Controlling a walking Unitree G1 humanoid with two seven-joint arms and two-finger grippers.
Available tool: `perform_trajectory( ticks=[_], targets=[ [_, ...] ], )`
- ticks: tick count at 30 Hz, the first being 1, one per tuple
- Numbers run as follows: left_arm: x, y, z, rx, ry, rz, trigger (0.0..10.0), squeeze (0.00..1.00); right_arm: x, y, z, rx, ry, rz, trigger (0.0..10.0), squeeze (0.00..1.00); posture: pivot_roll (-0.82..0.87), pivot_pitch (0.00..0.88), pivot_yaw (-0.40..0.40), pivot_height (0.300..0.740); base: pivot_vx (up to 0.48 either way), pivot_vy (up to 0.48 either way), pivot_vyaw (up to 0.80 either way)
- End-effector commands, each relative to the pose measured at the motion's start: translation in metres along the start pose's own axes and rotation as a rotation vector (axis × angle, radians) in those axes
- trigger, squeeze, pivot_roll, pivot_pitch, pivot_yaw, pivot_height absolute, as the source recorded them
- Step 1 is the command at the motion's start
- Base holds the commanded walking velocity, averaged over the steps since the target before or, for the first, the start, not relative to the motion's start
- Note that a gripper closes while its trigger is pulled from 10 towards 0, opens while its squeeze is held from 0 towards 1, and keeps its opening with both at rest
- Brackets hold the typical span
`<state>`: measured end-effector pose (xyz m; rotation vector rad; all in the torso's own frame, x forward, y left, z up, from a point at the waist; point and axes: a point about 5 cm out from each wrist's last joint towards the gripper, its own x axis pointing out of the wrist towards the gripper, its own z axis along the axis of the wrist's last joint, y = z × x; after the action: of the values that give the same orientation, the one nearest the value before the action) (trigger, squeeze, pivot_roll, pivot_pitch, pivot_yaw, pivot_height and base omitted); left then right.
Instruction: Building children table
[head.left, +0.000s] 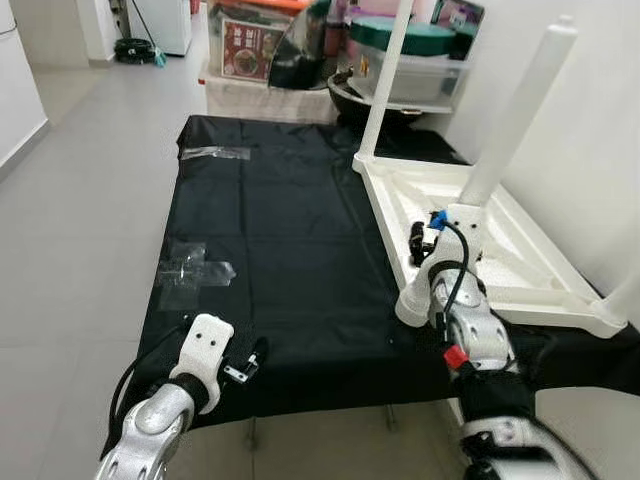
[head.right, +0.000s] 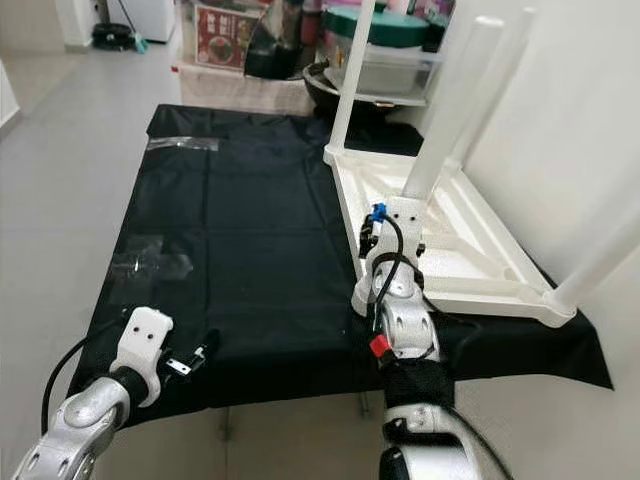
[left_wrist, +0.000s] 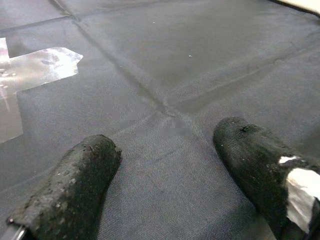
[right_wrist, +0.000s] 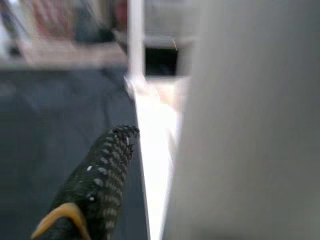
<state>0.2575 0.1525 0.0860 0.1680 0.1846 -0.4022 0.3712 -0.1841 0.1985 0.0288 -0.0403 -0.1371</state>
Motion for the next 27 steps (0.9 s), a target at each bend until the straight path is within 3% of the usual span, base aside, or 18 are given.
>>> perform_trajectory(
  ticks=[1, 2, 3, 4, 5, 6, 7, 9, 13, 18, 20, 22, 23, 24, 25, 26, 27],
  targets=[
    [-0.001, -0.004, -0.009, -0.011, 0.041, -0.007, 10.0, 0.0, 0.004, 0.002, 0.023, 0.067, -0.096, 0.095, 10.0, 0.0, 0.05, 0.0, -0.163, 0.74, 0.0, 0.0, 0.0],
    [-0.001, -0.004, -0.008, -0.011, 0.041, -0.007, 10.0, 0.0, 0.003, 0.003, 0.036, 0.085, -0.158, 0.224, 10.0, 0.0, 0.05, 0.0, -0.163, 0.74, 0.0, 0.0, 0.0],
    [-0.001, -0.004, -0.008, -0.011, 0.041, -0.007, 10.0, 0.0, 0.003, 0.003, 0.036, 0.085, -0.158, 0.224, 10.0, 0.0, 0.05, 0.0, -0.163, 0.74, 0.0, 0.0, 0.0],
    [-0.001, -0.003, -0.009, -0.009, 0.041, -0.006, 10.0, 0.0, -0.002, 0.006, 0.043, 0.073, -0.198, 0.367, 10.0, 0.0, 0.05, 0.0, -0.162, 0.74, 0.0, 0.0, 0.0],
    [-0.001, -0.003, -0.008, -0.007, 0.041, -0.005, 10.0, 0.0, -0.007, 0.008, 0.044, 0.045, -0.203, 0.514, 1.1, 0.0, 0.06, 0.0, -0.165, 0.74, 0.0, 0.0, 0.0],
    [-0.001, -0.003, -0.008, -0.007, 0.041, -0.005, 10.0, 0.0, -0.007, 0.008, 0.044, 0.045, -0.203, 0.514, 1.1, 0.0, 0.06, 0.0, -0.165, 0.74, 0.0, 0.0, 0.0],
    [-0.001, -0.002, -0.008, -0.004, 0.041, -0.004, 10.0, 0.0, -0.011, 0.008, 0.042, 0.019, -0.2, 0.61, 0.0, 0.0, 0.06, 0.0, -0.164, 0.74, 0.0, 0.0, 0.0],
    [-0.001, -0.001, -0.008, -0.003, 0.041, -0.002, 10.0, 0.0, -0.012, 0.006, 0.039, 0.018, -0.201, 0.645, 0.0, 0.0, 0.06, 0.0, -0.164, 0.74, 0.0, 0.0, 0.0],
    [-0.002, 0.0, -0.008, -0.001, 0.041, 0.004, 10.0, 0.0, -0.007, -0.004, 0.025, 0.033, -0.157, 0.571, 0.0, 0.0, 0.06, 0.0, -0.159, 0.74, 0.0, 0.0, 0.0],
    [-0.003, 0.001, -0.008, 0.001, 0.042, 0.004, 10.0, 0.0, -0.007, -0.005, 0.02, 0.039, -0.134, 0.556, 0.0, 0.0, 0.06, 0.0, -0.157, 0.74, 0.0, 0.0, 0.0],
    [-0.004, 0.001, -0.008, 0.004, 0.045, 0.001, 10.0, 0.0, -0.009, -0.01, 0.009, 0.129, -0.095, 0.54, 0.0, 0.0, 0.06, 0.0, -0.153, 0.74, 0.0, 0.0, 0.0],
    [-0.004, 0.001, -0.008, 0.004, 0.045, 0.001, 10.0, 0.0, -0.009, -0.01, 0.009, 0.129, -0.095, 0.54, 0.0, 0.0, 0.06, 0.0, -0.153, 0.74, 0.0, 0.0, 0.0],
    [-0.004, 0.001, -0.008, 0.005, 0.045, 0.0, 10.0, 0.0, -0.004, -0.017, -0.003, 0.102, -0.033, 0.416, 0.0, 0.0, 0.06, 0.0, -0.153, 0.74, 0.0, 0.0, 0.0],
    [-0.004, 0.001, -0.008, 0.005, 0.044, -0.001, 10.0, 0.0, 0.0, -0.029, -0.019, 0.11, 0.039, 0.205, 0.0, 0.0, 0.06, 0.0, -0.154, 0.74, 0.0, 0.0, 0.0],
    [-0.004, 0.001, -0.008, 0.005, 0.044, -0.001, 10.0, 0.0, 0.0, -0.029, -0.019, 0.11, 0.039, 0.205, 0.0, 0.0, 0.06, 0.0, -0.154, 0.74, 0.0, 0.0, 0.0],
    [-0.003, 0.001, -0.008, 0.004, 0.044, -0.001, 10.0, 0.0, -0.006, -0.058, -0.055, 0.043, 0.216, -0.274, 0.0, 0.0, 0.06, 0.0, -0.155, 0.74, 0.0, 0.0, 0.0],
    [-0.003, 0.001, -0.008, 0.004, 0.044, -0.001, 10.0, 0.0, -0.006, -0.058, -0.055, 0.043, 0.216, -0.274, 0.0, 0.0, 0.06, 0.0, -0.155, 0.74, 0.0, 0.0, 0.0]
  ],
)
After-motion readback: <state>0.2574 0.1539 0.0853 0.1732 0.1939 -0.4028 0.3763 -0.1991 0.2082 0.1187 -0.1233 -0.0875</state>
